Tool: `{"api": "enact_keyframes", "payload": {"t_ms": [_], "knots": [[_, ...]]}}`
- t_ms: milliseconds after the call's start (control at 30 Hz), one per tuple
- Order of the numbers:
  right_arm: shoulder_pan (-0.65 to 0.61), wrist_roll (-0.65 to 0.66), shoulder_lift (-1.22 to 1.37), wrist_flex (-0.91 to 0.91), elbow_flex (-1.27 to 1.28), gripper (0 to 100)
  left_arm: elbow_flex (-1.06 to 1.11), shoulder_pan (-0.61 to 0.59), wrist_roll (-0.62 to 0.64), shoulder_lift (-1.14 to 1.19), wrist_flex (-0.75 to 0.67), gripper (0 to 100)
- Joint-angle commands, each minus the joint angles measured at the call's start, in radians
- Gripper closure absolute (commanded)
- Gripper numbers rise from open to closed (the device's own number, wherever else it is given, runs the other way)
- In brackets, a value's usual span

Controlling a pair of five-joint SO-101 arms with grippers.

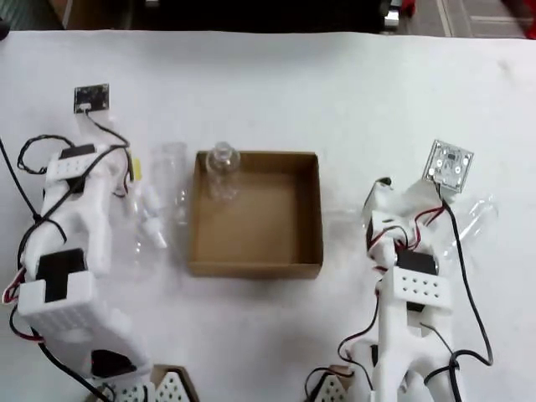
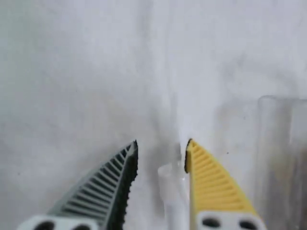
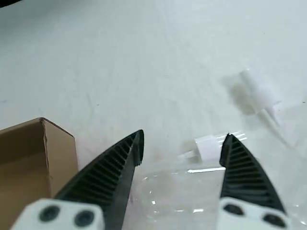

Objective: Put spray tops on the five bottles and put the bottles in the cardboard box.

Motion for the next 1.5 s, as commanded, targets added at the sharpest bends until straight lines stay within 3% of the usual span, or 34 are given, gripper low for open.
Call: {"api": "enact_keyframes", "payload": {"t_ms": [0, 167, 700, 1000, 1100, 1300, 1467], "knots": [[0.007, 0.003, 0.001, -0.024, -0.008, 76.5, -0.048, -0.001, 0.014, -0.021, -0.017, 85], [0.007, 0.003, 0.001, -0.024, -0.008, 76.5, -0.044, 0.008, 0.014, -0.064, 0.011, 94], [0.007, 0.003, 0.001, -0.024, -0.008, 76.5, -0.052, 0.07, 0.015, -0.079, 0.021, 98], [0.007, 0.003, 0.001, -0.024, -0.008, 76.5, -0.075, 0.067, 0.002, -0.386, 0.232, 98], [0.007, 0.003, 0.001, -0.024, -0.008, 76.5, -0.083, 0.107, -0.143, -0.527, 0.376, 98], [0.007, 0.003, 0.001, -0.024, -0.008, 76.5, -0.075, 0.214, -0.786, -0.636, 0.713, 98], [0.007, 0.003, 0.001, -0.024, -0.008, 76.5, -0.025, 0.219, -1.056, -0.542, 0.827, 93]]}}
